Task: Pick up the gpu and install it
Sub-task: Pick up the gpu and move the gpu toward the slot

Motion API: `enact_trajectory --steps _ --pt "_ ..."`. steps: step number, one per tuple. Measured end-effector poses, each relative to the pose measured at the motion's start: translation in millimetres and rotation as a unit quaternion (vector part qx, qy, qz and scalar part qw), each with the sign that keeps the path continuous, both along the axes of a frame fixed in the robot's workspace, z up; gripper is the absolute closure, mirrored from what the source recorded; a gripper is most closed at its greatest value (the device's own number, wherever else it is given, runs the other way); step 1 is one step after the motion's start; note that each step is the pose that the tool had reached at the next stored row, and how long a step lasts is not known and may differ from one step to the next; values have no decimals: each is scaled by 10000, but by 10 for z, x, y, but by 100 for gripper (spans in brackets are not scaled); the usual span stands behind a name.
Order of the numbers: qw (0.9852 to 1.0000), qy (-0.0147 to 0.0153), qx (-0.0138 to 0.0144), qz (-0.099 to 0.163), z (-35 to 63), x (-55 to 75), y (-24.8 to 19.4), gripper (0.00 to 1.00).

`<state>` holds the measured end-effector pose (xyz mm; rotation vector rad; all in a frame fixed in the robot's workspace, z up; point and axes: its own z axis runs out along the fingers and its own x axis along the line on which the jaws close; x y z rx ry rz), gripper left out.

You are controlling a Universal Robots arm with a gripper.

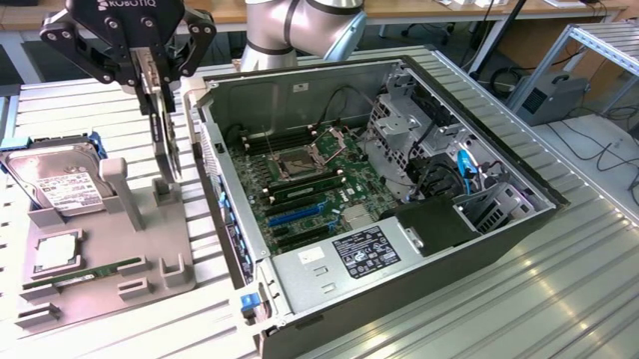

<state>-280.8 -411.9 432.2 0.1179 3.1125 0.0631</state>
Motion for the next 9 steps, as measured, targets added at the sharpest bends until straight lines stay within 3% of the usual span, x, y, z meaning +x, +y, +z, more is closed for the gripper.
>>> enact_trajectory --steps 9 --pt "10000 0 0 0 0 41 0 73"
